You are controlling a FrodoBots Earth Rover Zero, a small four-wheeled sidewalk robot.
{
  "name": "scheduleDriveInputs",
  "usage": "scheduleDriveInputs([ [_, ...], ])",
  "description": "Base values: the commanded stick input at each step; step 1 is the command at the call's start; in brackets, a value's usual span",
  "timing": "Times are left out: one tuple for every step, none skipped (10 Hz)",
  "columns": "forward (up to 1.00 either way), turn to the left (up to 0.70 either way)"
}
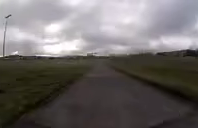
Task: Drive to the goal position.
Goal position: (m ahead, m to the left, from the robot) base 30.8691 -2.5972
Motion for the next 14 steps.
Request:
scheduleDriveInputs([
  [1.0, 0.0],
  [1.0, 0.0],
  [1.0, 0.0],
  [1.0, 0.0],
  [1.0, 0.0],
  [1.0, 0.0],
  [1.0, -0.08],
  [1.0, -0.28],
  [1.0, -0.4],
  [1.0, 0.0],
  [1.0, 0.0],
  [1.0, 0.0],
  [1.0, 0.0],
  [1.0, 0.0],
])
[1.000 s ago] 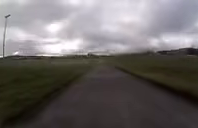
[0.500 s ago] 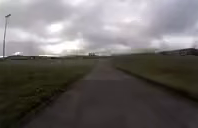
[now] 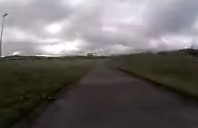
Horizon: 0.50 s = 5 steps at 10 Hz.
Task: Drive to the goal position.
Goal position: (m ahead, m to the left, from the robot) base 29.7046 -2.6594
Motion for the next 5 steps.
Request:
scheduleDriveInputs([
  [1.0, 0.0],
  [1.0, 0.0],
  [1.0, 0.0],
  [1.0, 0.0],
  [1.0, 0.0],
])
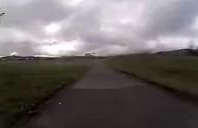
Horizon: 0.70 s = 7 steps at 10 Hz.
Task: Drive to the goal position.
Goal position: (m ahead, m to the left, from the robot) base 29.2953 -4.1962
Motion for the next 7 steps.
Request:
scheduleDriveInputs([
  [1.0, 0.0],
  [1.0, 0.0],
  [1.0, 0.0],
  [1.0, 0.0],
  [1.0, 0.0],
  [1.0, 0.0],
  [1.0, 0.0],
])
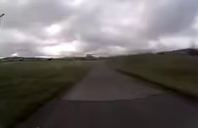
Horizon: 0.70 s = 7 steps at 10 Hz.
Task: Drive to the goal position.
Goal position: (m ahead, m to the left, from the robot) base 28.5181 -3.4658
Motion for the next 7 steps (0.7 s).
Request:
scheduleDriveInputs([
  [1.0, 0.0],
  [1.0, 0.0],
  [1.0, 0.0],
  [1.0, 0.0],
  [1.0, 0.0],
  [1.0, 0.0],
  [1.0, 0.0],
])
